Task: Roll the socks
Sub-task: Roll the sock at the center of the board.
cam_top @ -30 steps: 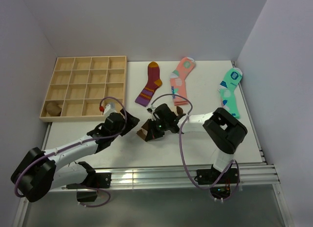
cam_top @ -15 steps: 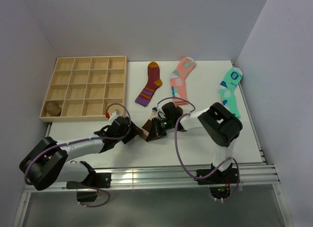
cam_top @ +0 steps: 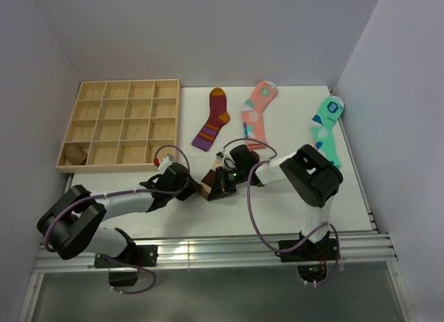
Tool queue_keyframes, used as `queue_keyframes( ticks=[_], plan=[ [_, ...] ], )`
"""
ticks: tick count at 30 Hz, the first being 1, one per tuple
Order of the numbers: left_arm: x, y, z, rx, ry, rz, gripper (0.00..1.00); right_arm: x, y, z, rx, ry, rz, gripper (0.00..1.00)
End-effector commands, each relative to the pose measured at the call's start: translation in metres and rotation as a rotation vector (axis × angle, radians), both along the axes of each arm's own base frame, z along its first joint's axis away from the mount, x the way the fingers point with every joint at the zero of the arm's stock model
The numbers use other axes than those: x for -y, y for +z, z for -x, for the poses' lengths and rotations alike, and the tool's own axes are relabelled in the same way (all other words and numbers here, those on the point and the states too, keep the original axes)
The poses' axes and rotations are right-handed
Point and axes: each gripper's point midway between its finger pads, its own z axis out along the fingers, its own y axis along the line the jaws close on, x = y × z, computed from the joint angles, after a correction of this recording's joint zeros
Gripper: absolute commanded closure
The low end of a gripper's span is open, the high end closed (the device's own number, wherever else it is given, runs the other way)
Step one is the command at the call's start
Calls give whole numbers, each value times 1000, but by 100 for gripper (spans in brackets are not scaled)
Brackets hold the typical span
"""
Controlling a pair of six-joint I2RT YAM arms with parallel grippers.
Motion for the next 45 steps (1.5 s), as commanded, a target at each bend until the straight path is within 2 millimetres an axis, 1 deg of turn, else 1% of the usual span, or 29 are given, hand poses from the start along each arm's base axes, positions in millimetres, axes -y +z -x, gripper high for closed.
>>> queue_keyframes(
  ticks=[1,2,3,5,6,7,8,9,10,11,12,13,14,15,16,17,22,23,24,26,27,29,31,32,33,37,38,40,45],
  plan=[
    [-9,-18,6,-58,4,-84,62,10,-17,-1,-4,-24,67,100],
    [-8,-18,5,-55,2,-88,64,11,-17,-1,0,-22,71,100],
    [-5,-15,1,-46,-2,-86,68,11,-15,-2,17,-18,72,100],
    [-11,-22,6,-81,-5,-129,72,11,-13,-4,45,-16,74,100],
    [-10,-20,4,-79,-9,-133,79,11,-8,-6,64,-15,74,99],
    [-10,-22,5,-85,-12,-143,81,11,-6,-7,83,-16,79,94],
    [-12,-23,6,-93,-14,-154,83,13,-6,-11,123,-22,95,92],
    [-11,-21,4,-90,-18,-159,87,13,-5,-11,141,-18,111,89],
    [-12,-21,4,-94,-21,-167,89,12,3,-13,178,-20,111,85],
    [-14,-22,6,-104,-25,-183,90,12,4,-14,217,-9,123,82],
    [-12,-19,4,-96,-32,-186,94,13,3,-17,261,-22,172,80],
    [-13,-19,4,-98,-35,-197,94,13,11,-20,318,-18,179,74],
    [-15,-20,5,-106,-39,-212,95,13,15,-22,357,-23,197,72],
    [-13,-16,2,-100,-47,-218,96,16,15,-29,411,-52,238,69],
    [-13,-15,1,-97,-52,-223,96,13,19,-26,452,-45,250,64],
    [-12,-13,1,-95,-56,-228,96,12,28,-27,512,-41,252,63],
    [-11,-6,-1,-101,-87,-258,97,11,45,-34,712,-78,330,62],
    [-10,-5,-1,-101,-91,-258,97,7,46,-28,744,-54,329,62],
    [-9,-3,-3,-97,-94,-259,97,3,50,-28,772,-60,315,62],
    [-9,-2,-3,-100,-99,-262,97,-1,48,-20,802,-38,305,62],
    [-9,-2,-3,-102,-100,-264,97,-6,51,-21,821,-46,281,62],
    [-7,-2,-3,-103,-105,-263,97,-8,48,-18,840,-36,278,62],
    [-6,-1,-3,-105,-108,-259,97,-15,47,-12,856,-14,266,62],
    [-5,-1,-3,-105,-111,-258,97,-14,44,-12,871,-14,279,62],
    [-6,-3,-3,-108,-109,-260,97,-19,45,-9,887,-10,263,62],
    [-5,-5,-3,-114,-113,-253,97,-22,37,-5,905,1,275,61],
    [-3,-5,-3,-114,-116,-247,97,-22,32,-4,905,8,285,61],
    [-3,-7,-2,-122,-120,-244,97,-24,26,-3,903,17,294,61],
    [-2,-8,-2,-125,-125,-231,96,-27,13,-6,898,23,317,61]
  ],
)
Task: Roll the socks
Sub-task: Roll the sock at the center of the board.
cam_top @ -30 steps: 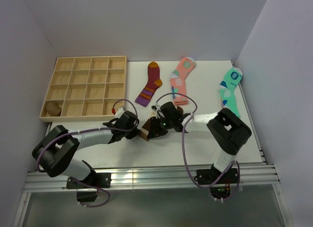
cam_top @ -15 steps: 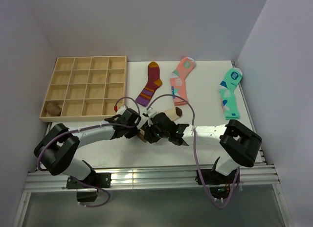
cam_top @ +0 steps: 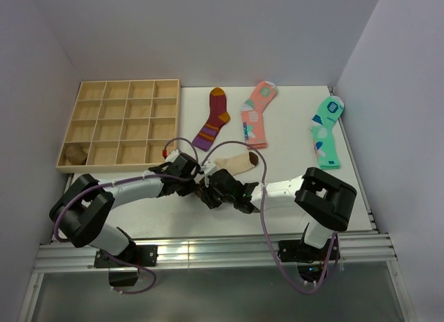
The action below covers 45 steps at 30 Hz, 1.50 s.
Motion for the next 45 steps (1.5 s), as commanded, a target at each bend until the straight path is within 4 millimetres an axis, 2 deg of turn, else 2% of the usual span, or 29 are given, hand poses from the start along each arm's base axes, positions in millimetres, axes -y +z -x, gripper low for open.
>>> queue_keyframes(
  ticks=[1,12,19,26,28,30,33,34,37,41,43,45],
  plan=[
    [2,-3,0,-16,-19,-4,97,-8,1,-8,51,-3,-5,61],
    [-8,-9,-10,-30,-11,-2,96,-11,-18,2,51,7,97,61],
    [-7,-7,-15,-21,-14,5,96,-14,-20,1,106,-42,163,61],
    [-4,-13,-9,-42,-20,35,95,-8,-42,-2,120,-112,305,62],
    [-4,-13,-9,-42,-20,38,95,-5,-46,0,106,-127,304,69],
    [-5,-12,-7,-41,-17,40,95,-4,-43,-1,103,-140,294,85],
    [-8,-8,-5,-28,-4,48,93,-5,-39,2,85,-124,269,100],
    [-10,-8,-5,-27,5,45,93,-5,-39,4,73,-116,264,100],
    [-14,-1,-8,-2,32,52,86,-5,-37,11,-4,-78,216,100],
    [-20,6,-9,31,84,75,70,-7,-29,18,-142,-34,103,100],
    [-21,11,-9,52,110,109,67,-4,-27,19,-239,-21,41,100],
    [-22,19,-11,85,132,139,56,-4,-21,16,-289,-22,-15,100]
  ],
)
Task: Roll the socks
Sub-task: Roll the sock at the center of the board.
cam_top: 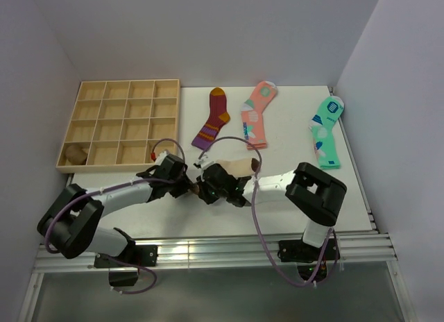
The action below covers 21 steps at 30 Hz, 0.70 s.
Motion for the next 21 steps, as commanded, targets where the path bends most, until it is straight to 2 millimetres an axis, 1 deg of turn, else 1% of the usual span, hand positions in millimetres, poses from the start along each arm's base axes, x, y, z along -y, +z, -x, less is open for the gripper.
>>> queue_keyframes(
  ticks=[1,2,3,4,5,6,7,8,10,11,12,14,15,19,20,21],
  plan=[
    [-5,13,-3,61,63,44,53,13,-9,27,-246,67,-82,100],
    [-5,19,-4,82,75,67,46,13,-8,25,-263,67,-98,100],
    [-6,22,-4,96,83,79,42,14,-9,26,-290,65,-110,100],
    [-7,19,-1,107,88,96,38,15,-8,26,-322,73,-132,100],
    [-6,27,-2,137,89,125,30,15,-6,26,-338,80,-154,100],
    [-6,28,-1,147,87,143,28,16,-8,29,-372,76,-169,100],
    [-5,29,0,166,90,170,28,15,-6,34,-408,100,-195,100],
    [-4,32,1,180,88,190,28,15,-4,30,-416,93,-226,100],
    [-3,31,5,187,77,216,30,17,-7,32,-471,85,-256,100],
    [-3,33,5,195,73,222,30,16,-2,30,-501,88,-299,100],
    [-3,30,8,193,69,219,30,19,-7,32,-531,87,-308,100],
    [0,30,8,202,52,233,31,18,-3,31,-557,98,-351,100],
    [2,30,8,201,48,234,32,21,-4,26,-561,85,-354,100],
    [10,29,5,197,19,233,36,23,-8,22,-565,72,-347,100],
    [11,25,6,181,13,222,36,24,-9,22,-570,70,-344,100],
    [14,25,7,181,6,222,37,23,-9,20,-567,69,-344,100]
  ],
)
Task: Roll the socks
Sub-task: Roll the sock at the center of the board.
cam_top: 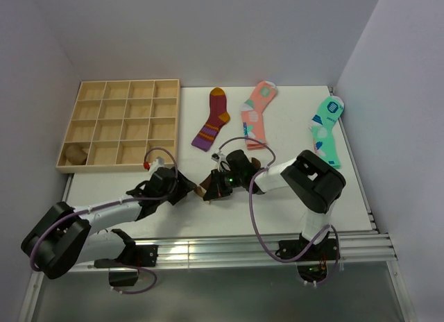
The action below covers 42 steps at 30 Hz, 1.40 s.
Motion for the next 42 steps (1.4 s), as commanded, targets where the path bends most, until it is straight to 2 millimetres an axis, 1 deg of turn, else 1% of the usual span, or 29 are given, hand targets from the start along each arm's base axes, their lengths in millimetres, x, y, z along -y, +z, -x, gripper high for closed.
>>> queue_keyframes(
  ticks=[1,8,9,11,12,13,14,15,16,18,19,20,21,22,23,24,25,26,27,28,29,31,34,35,38,40,42],
  plan=[
    [17,13,-8,38,-35,35,38,6,-12,7,-53,7,22,100],
    [20,-3,-4,-23,-41,3,44,8,-16,5,-51,1,40,100],
    [22,-1,-6,-24,-39,-1,45,9,-16,5,-47,2,44,100],
    [20,-10,-3,-59,-35,-35,47,10,-17,4,-42,-2,54,100],
    [22,-8,-4,-60,-38,-37,48,10,-17,3,-37,-2,55,100],
    [20,-12,-2,-77,-34,-50,52,11,-17,2,-35,-8,63,100],
    [20,-15,0,-91,-32,-62,55,12,-19,2,-27,-9,73,97],
    [22,-14,-2,-92,-33,-61,59,13,-18,0,-19,-13,75,95],
    [19,-18,1,-112,-30,-79,67,13,-16,1,-12,-12,74,93],
    [21,-16,-1,-111,-27,-83,75,14,-15,-1,3,-19,81,90],
    [23,-16,-2,-110,-30,-84,81,15,-14,-2,12,-24,88,87],
    [18,-20,3,-138,-30,-110,84,16,-13,-5,33,-28,96,84],
    [20,-17,1,-133,-34,-112,88,15,-13,-4,48,-25,105,81],
    [20,-16,1,-133,-37,-118,93,15,-11,-5,66,-26,111,73],
    [20,-17,1,-140,-39,-128,94,15,-5,-5,98,-20,117,69],
    [21,-14,0,-144,-46,-138,97,17,-5,-11,140,-45,149,66],
    [20,-14,1,-149,-49,-147,99,16,-4,-5,162,-34,171,61],
    [20,-15,1,-157,-54,-156,100,16,6,-8,222,-39,176,59],
    [20,-12,0,-158,-60,-166,100,19,8,-15,273,-73,210,58],
    [21,-12,0,-164,-65,-172,100,17,9,-10,315,-61,233,56],
    [21,-11,1,-166,-68,-177,100,17,20,-12,362,-74,232,56],
    [21,-9,1,-169,-74,-184,100,18,25,-11,444,-84,268,53],
    [20,-6,1,-172,-79,-195,100,15,38,-10,517,-89,252,53],
    [20,-6,1,-174,-80,-199,100,13,40,-6,529,-77,244,53],
    [20,-4,0,-178,-86,-208,100,7,45,-3,557,-58,237,53],
    [22,-4,0,-183,-94,-212,100,6,42,-3,566,-49,259,53],
    [23,-3,-2,-180,-99,-215,100,0,44,1,582,-37,257,53]
  ],
)
